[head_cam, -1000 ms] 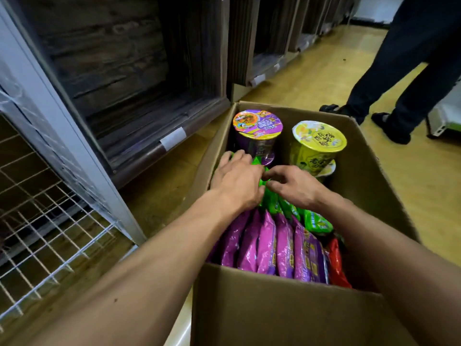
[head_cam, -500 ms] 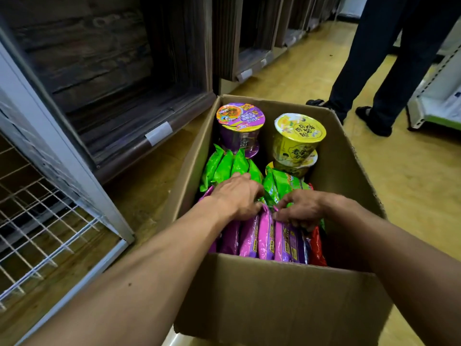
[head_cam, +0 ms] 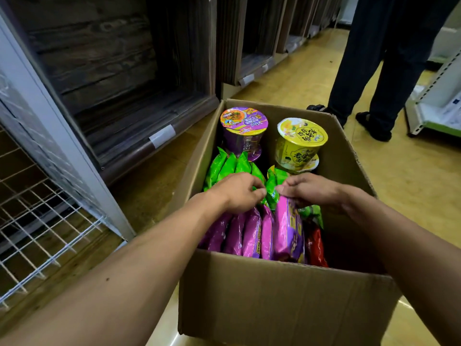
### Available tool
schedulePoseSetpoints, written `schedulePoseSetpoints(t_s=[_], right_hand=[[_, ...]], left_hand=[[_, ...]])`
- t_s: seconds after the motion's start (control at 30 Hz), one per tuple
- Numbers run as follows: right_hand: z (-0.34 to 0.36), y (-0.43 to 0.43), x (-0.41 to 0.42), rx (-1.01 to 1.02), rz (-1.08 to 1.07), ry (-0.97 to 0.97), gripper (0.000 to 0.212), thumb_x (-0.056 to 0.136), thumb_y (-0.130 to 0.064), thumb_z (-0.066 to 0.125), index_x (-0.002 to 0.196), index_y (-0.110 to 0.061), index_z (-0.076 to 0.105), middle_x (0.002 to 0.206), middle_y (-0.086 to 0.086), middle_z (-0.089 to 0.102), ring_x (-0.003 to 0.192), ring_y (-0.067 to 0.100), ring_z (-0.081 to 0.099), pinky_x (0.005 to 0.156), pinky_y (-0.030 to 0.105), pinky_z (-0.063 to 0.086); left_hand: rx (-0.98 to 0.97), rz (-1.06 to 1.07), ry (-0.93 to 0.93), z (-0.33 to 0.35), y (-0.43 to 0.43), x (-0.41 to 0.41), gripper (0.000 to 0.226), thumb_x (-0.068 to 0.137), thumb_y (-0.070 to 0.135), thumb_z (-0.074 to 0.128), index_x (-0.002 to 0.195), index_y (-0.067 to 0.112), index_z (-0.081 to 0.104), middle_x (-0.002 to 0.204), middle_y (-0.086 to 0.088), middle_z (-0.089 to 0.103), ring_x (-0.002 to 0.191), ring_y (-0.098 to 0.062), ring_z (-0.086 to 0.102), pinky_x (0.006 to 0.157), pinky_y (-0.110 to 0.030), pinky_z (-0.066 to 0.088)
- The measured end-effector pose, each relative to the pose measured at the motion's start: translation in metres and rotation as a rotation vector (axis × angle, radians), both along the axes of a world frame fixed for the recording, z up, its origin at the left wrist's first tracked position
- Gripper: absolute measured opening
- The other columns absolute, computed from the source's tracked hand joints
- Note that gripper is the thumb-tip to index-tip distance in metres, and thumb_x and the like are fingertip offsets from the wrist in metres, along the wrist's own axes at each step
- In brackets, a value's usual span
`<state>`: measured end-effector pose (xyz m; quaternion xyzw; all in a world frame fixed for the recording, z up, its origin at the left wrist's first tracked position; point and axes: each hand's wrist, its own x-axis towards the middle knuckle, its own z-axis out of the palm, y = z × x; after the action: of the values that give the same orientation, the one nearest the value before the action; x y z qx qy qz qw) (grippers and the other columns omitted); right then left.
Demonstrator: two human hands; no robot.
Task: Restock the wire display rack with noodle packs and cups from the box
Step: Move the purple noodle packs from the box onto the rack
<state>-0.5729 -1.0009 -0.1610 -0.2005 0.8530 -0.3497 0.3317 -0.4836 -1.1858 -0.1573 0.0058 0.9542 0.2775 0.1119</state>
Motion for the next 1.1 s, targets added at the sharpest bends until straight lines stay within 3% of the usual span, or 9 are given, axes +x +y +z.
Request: schedulePoseSetpoints(t_s=[0.07,0.17,0.27,0.33,0.53,0.73,0.87,1.0,1.1], right_hand=[[0.006,-0.004,-0.001,-0.104,-0.079,-0.015,0.03,0.103,-0.028,0.056,0.074,-0.018,0.053,0.061,-0.004,0.046,0.056,0.007,0.041,0.061,0.026,0.035],[0.018,-0.019,0.002,-0.213,-0.145,0.007,0.031,0.1,-0.02,0.056,0.069,-0.02,0.053,0.061,-0.004,0.043,0.056,0.01,0.035,0.058,0.028,0.03],[0.033,-0.034,0.005,-0.364,-0.228,-0.04,0.028,0.097,-0.016,0.054,0.07,-0.021,0.061,0.061,-0.004,0.052,0.058,0.011,0.045,0.062,0.03,0.036],[0.044,-0.041,0.004,-0.496,-0.244,-0.137,0.032,0.097,-0.016,0.05,0.067,-0.02,0.061,0.061,-0.002,0.058,0.06,0.014,0.051,0.066,0.032,0.039],[0.078,-0.044,0.012,-0.64,-0.11,-0.271,0.025,0.103,-0.01,0.041,0.08,-0.01,0.053,0.064,0.004,0.06,0.057,0.017,0.058,0.054,0.026,0.053],[0.088,-0.05,0.006,-0.579,0.014,-0.063,0.014,0.099,-0.014,0.056,0.088,-0.009,0.063,0.082,0.013,0.063,0.072,0.022,0.062,0.069,0.033,0.054],[0.087,-0.066,0.006,-0.587,-0.067,0.176,0.011,0.099,-0.012,0.06,0.09,-0.011,0.067,0.084,0.007,0.065,0.081,0.021,0.059,0.077,0.033,0.05],[0.085,-0.074,0.005,-0.725,-0.261,0.2,0.015,0.101,-0.008,0.054,0.094,-0.014,0.067,0.084,0.003,0.069,0.072,0.008,0.062,0.068,0.018,0.053],[0.077,-0.068,-0.003,-0.59,-0.401,0.266,0.02,0.101,-0.006,0.051,0.091,-0.016,0.066,0.082,0.004,0.066,0.068,0.01,0.057,0.057,0.017,0.048]], left_hand=[[0.143,0.057,-0.007,-0.001,0.0,-0.002,0.042,0.105,0.05,0.041,0.092,0.02,0.066,0.09,-0.002,0.065,0.104,-0.03,0.063,0.082,-0.032,0.047],[0.361,0.071,-0.028,0.004,0.003,0.0,0.052,0.101,0.065,0.029,0.114,0.028,0.065,0.115,0.005,0.063,0.11,-0.011,0.055,0.109,-0.033,0.042],[0.485,0.08,0.014,0.012,0.005,0.003,0.056,0.107,0.052,0.027,0.141,0.018,0.057,0.143,0.006,0.056,0.132,-0.005,0.046,0.114,-0.024,0.031],[0.508,0.102,0.087,0.013,0.001,0.002,0.049,0.109,0.041,0.03,0.146,0.015,0.05,0.148,0.001,0.052,0.139,-0.011,0.044,0.12,-0.031,0.029],[0.09,0.052,0.313,0.026,-0.03,-0.002,0.065,0.096,0.041,0.065,0.153,0.022,0.039,0.154,-0.002,0.041,0.143,-0.016,0.038,0.12,-0.027,0.026],[0.202,0.088,0.302,0.033,-0.037,-0.003,0.076,0.073,0.071,0.069,0.139,0.039,0.049,0.128,0.011,0.067,0.119,-0.013,0.062,0.103,-0.037,0.049],[0.151,0.197,0.377,0.039,-0.036,-0.001,0.044,0.083,0.057,0.073,0.115,0.027,0.065,0.106,0.006,0.073,0.097,-0.015,0.065,0.074,-0.029,0.044],[0.196,0.382,0.427,0.038,-0.043,0.001,0.039,0.085,0.057,0.071,0.109,0.026,0.068,0.104,0.001,0.075,0.1,-0.024,0.067,0.083,-0.037,0.052],[0.179,0.557,0.445,0.036,-0.055,0.002,0.045,0.086,0.063,0.066,0.11,0.024,0.067,0.11,-0.005,0.074,0.107,-0.031,0.067,0.089,-0.042,0.053]])
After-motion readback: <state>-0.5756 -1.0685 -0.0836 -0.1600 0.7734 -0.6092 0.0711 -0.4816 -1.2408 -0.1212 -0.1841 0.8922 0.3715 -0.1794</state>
